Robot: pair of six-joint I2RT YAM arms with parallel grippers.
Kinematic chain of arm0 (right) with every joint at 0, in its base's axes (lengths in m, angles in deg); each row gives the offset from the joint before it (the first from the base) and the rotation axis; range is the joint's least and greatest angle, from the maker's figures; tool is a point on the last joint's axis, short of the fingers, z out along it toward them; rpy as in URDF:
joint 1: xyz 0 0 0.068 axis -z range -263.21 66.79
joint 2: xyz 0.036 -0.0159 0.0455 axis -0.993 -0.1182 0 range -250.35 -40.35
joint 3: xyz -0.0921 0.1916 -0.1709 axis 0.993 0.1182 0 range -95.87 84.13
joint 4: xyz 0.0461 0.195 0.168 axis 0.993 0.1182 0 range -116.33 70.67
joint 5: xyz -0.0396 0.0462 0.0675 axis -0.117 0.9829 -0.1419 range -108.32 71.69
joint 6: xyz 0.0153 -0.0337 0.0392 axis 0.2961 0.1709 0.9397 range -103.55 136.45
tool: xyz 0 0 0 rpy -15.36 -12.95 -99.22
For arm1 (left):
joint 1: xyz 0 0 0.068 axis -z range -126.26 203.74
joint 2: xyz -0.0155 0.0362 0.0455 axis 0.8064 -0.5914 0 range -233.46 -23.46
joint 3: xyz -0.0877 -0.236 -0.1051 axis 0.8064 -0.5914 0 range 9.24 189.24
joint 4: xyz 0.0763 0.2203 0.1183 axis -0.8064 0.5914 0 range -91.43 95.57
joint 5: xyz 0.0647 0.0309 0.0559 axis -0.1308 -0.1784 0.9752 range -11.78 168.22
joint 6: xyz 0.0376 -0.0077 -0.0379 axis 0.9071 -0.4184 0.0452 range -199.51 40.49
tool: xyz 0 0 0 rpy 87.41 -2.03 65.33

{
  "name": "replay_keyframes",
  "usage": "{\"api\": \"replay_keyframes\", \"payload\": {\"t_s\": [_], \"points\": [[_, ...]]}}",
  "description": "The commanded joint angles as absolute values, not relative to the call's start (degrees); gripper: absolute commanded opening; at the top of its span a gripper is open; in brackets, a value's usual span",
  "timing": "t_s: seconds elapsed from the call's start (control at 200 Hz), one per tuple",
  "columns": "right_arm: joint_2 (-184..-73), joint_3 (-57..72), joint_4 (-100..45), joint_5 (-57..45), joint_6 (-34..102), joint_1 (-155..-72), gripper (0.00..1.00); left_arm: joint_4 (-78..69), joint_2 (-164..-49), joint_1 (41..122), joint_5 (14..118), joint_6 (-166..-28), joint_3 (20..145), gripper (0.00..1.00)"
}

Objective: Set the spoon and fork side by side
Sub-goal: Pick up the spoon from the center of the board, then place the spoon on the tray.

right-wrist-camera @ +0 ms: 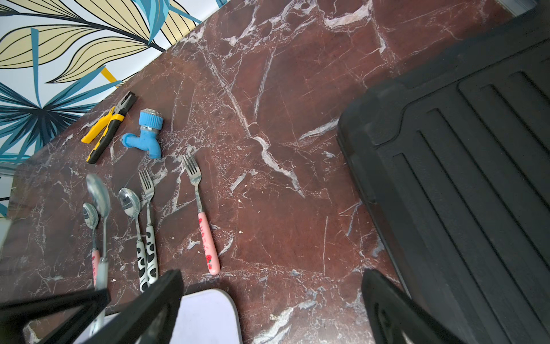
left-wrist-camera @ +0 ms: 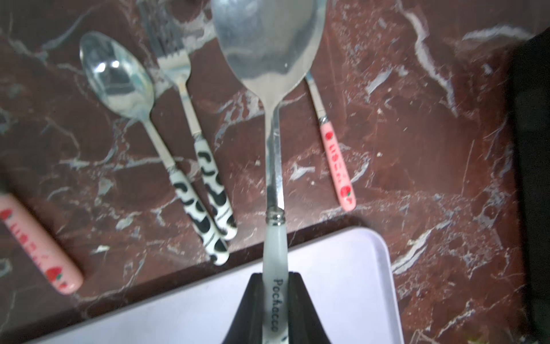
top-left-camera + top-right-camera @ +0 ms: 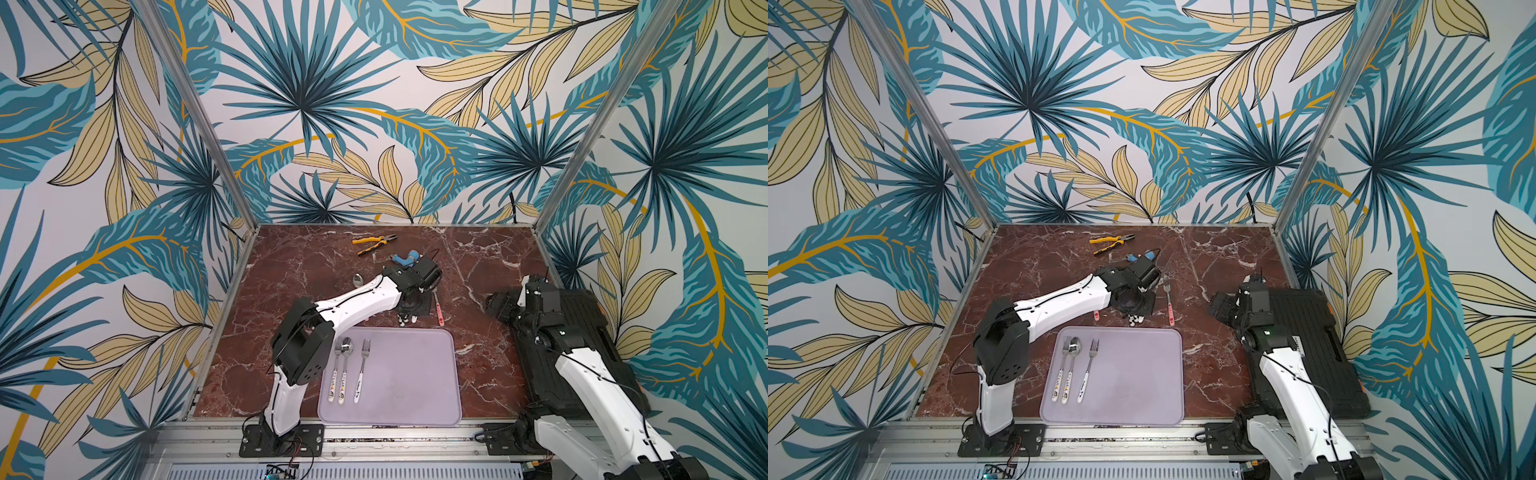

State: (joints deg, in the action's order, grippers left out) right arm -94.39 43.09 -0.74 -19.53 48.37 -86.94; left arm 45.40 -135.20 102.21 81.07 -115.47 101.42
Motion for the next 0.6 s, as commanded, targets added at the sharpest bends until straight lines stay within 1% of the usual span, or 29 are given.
{"api": "replay_keyframes", "payload": {"t_s": [0.0, 0.31, 0.596], "points": [[-93.7, 44.6, -0.3, -19.3, 48.0, -86.9, 0.99, 43.5, -130.0, 104.1, 83.1, -117.9, 94.1, 0.00], [-93.6, 44.6, -0.5, -18.9, 47.9, -86.9, 0.99, 42.8, -116.9, 109.9, 84.8, -124.7, 75.0, 0.00], [-94.0, 44.5, -0.8, -18.5, 47.9, -86.9, 0.99, 44.4, -107.2, 115.1, 87.9, -132.8, 62.2, 0.00]]}}
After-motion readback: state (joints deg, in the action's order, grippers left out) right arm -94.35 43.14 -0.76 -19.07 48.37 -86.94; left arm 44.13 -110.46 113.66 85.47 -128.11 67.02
